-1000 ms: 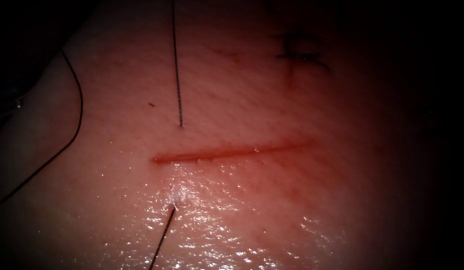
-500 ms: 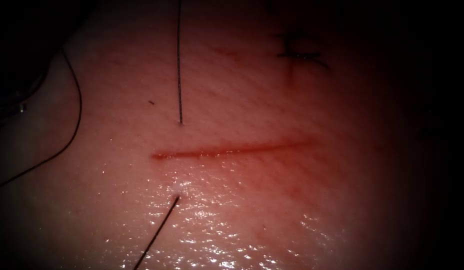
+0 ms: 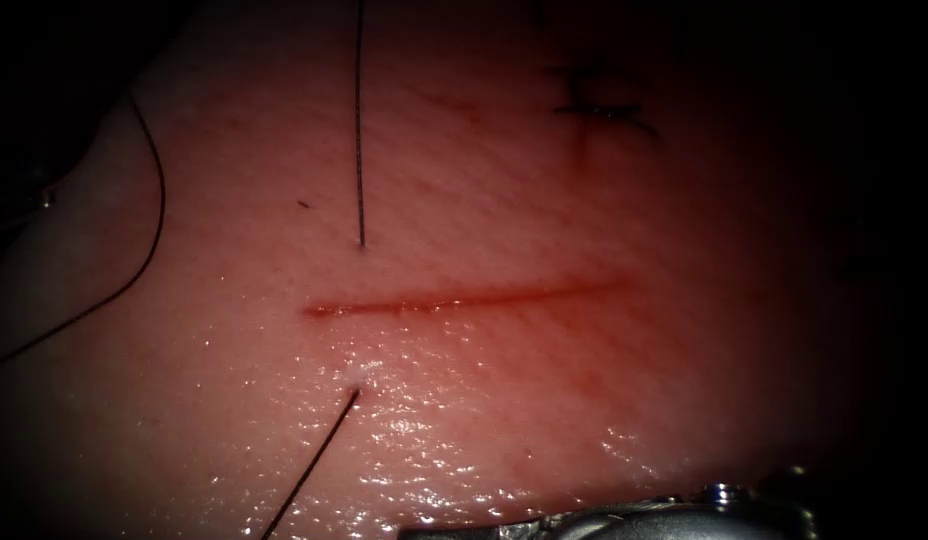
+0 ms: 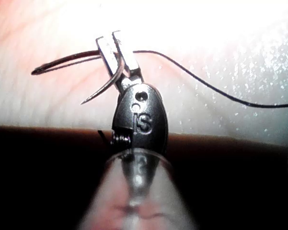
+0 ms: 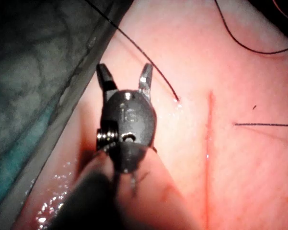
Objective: Wound Closure
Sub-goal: Pull suture through wound
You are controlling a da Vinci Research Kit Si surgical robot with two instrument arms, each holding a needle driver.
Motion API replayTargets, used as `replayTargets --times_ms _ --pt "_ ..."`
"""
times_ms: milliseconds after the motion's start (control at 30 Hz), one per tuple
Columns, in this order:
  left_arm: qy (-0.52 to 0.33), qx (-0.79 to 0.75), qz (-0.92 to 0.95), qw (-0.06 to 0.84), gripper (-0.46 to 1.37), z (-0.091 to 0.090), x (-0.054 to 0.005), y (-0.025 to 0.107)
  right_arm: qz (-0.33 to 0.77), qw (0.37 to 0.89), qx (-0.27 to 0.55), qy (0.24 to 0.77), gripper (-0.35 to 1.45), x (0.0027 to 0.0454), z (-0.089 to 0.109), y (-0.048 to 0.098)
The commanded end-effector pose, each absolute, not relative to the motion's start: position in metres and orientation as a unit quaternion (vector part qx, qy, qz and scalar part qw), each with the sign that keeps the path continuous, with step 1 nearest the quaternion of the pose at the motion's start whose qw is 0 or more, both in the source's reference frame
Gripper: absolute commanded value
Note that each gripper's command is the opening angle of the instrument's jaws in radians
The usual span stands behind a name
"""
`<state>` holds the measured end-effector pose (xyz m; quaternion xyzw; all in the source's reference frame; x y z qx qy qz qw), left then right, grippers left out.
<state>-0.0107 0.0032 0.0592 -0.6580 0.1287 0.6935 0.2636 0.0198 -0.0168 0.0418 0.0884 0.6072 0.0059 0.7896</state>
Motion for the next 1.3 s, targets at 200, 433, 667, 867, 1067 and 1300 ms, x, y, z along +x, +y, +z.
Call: replayTargets --times_ms 200,433,667,867,1067,1300 --pt "0.127 -0.659 0.694 0.259 -0.35 0.059 -0.0111 0.003 0.006 0.796 0.068 0.601 1.2 0.0209 0.048 -0.014" --pt "0.125 -0.661 0.694 0.258 -0.35 0.059 -0.0105 0.002 -0.016 0.818 0.053 0.573 1.12 0.0236 0.055 -0.015" --pt "0.121 -0.662 0.693 0.258 -0.35 0.058 -0.0098 0.002 -0.021 0.823 0.045 0.565 1.11 0.0265 0.058 -0.016" --pt "0.12 -0.664 0.689 0.263 -0.35 0.058 -0.0098 0.001 -0.023 0.823 0.041 0.565 0.98 0.0281 0.06 -0.016" --pt "0.119 -0.664 0.688 0.267 -0.35 0.059 -0.0106 0.002 -0.032 0.812 0.065 0.58 -0.35 0.0281 0.059 -0.016" --pt "0.118 -0.666 0.686 0.267 -0.35 0.059 -0.0116 0.002 -0.026 0.805 0.099 0.584 -0.35 0.0278 0.058 -0.017"
